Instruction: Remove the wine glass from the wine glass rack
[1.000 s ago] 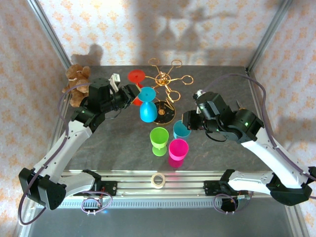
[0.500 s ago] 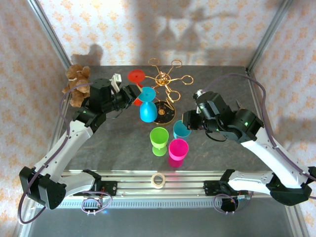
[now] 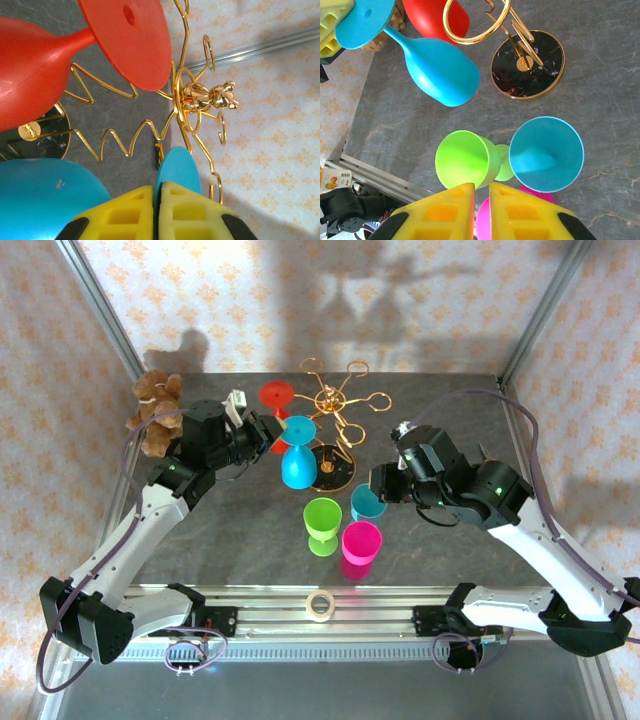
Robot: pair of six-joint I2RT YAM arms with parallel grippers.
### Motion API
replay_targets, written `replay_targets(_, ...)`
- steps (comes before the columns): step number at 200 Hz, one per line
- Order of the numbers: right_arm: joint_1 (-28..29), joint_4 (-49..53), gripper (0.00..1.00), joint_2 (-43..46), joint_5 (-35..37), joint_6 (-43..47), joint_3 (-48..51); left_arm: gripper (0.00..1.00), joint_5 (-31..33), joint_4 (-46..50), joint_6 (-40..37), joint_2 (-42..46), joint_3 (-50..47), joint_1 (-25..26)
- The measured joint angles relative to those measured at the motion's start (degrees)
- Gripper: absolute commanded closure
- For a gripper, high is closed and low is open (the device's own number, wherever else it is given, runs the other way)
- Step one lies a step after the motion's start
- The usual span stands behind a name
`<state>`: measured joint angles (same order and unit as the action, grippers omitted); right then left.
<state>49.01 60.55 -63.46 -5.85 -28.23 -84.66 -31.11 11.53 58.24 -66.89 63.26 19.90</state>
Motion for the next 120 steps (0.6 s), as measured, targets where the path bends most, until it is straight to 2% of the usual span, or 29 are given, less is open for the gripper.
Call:
replay_targets(21,-0.1,0.0,0.85,-0.1,0.0,0.0,0.0,1.00,0.0,-0.8,0.2,0.0,0.0,0.0)
replay_targets(120,-0.1,0.0,0.85,-0.4,-0.2,0.0,-0.1,1.00,0.0,-3.4,3.8,0.0,-0.7,0.0)
